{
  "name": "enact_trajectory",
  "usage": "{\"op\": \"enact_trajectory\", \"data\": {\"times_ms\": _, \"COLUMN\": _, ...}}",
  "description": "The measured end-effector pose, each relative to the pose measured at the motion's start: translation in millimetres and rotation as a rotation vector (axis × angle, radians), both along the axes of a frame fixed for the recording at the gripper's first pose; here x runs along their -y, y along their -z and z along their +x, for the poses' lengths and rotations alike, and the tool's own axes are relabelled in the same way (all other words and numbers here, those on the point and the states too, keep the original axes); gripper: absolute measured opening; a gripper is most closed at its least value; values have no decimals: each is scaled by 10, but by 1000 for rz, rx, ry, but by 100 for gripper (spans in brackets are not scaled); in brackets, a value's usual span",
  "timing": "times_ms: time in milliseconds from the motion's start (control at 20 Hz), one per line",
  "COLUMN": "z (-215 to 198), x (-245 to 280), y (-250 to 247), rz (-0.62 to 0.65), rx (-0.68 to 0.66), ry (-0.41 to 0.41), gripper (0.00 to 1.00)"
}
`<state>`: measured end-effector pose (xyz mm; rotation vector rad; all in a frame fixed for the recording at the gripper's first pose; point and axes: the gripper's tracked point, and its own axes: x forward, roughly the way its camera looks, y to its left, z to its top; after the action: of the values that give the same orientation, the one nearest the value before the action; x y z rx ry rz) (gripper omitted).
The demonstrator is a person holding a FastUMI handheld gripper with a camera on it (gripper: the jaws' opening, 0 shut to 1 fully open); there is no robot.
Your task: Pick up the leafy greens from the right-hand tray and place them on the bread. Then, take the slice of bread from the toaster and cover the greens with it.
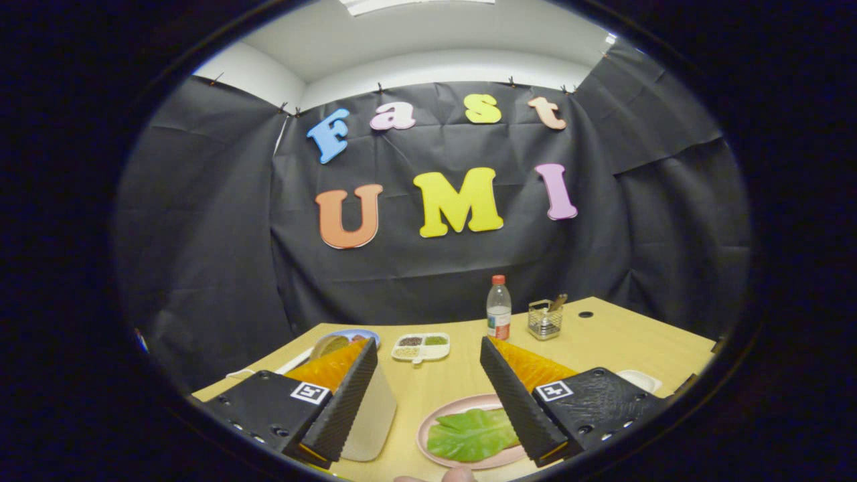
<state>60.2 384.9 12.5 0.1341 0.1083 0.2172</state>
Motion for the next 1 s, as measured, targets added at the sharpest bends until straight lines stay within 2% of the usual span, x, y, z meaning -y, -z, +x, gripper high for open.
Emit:
{"op": "enact_trajectory", "data": {"times_ms": 250, "z": 31, "x": -569, "y": 145, "rz": 21, "rx": -75, "ry": -31, "gripper": 95}}
{"op": "enact_trajectory", "data": {"times_ms": 400, "z": 109, "x": -874, "y": 242, "rz": -26, "rx": -101, "ry": -47, "gripper": 96}}
{"op": "enact_trajectory", "data": {"times_ms": 650, "z": 278, "x": -1083, "y": 487, "rz": -99, "rx": -138, "ry": -31, "gripper": 92}}
{"op": "enact_trajectory", "data": {"times_ms": 900, "z": 376, "x": -1181, "y": 596, "rz": -146, "rx": -183, "ry": -32, "gripper": 68}}
{"op": "enact_trajectory", "data": {"times_ms": 1000, "z": 399, "x": -1226, "y": 680, "rz": -148, "rx": -212, "ry": -30, "gripper": 52}}
